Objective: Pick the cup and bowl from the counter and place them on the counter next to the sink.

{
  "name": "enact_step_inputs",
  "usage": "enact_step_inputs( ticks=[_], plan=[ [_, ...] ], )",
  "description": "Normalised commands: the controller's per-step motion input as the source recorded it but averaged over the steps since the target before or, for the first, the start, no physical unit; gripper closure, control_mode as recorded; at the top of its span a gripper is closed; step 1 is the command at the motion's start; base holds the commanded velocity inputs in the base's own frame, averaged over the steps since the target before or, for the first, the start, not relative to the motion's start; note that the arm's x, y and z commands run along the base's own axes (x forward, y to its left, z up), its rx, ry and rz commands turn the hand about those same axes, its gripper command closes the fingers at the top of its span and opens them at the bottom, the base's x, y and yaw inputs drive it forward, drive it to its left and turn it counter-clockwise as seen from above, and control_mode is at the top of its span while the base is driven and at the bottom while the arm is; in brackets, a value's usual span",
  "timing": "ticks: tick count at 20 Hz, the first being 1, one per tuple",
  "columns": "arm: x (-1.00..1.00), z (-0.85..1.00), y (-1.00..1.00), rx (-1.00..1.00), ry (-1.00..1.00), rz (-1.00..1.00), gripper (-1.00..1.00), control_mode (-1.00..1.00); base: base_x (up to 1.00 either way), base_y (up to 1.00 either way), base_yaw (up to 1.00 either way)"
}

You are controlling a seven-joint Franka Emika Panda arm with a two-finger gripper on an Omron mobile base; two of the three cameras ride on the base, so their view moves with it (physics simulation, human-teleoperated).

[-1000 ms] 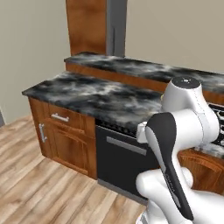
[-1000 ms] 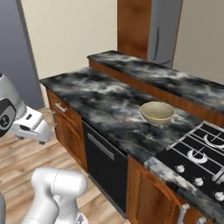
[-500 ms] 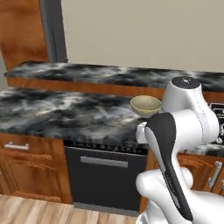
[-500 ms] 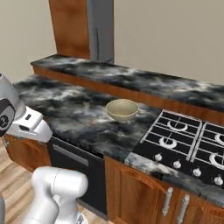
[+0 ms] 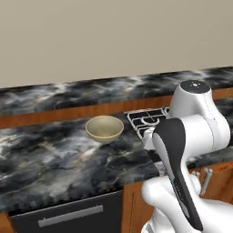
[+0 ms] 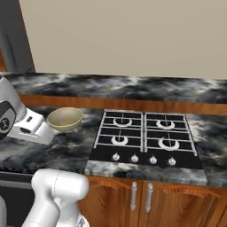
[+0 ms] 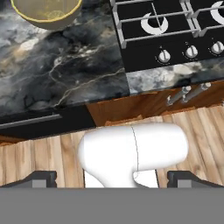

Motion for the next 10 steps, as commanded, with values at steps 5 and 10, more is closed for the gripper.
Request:
enact_step_inputs(
  ticks=[5,10],
  plan=[
    [0.00,0.00,0.00,0.00,0.00,0.00,-1.00,1.00,0.71,0.00,-0.48],
    [0.00,0.00,0.00,0.00,0.00,0.00,-1.00,1.00,0.15,0.24,-0.01]
  ],
)
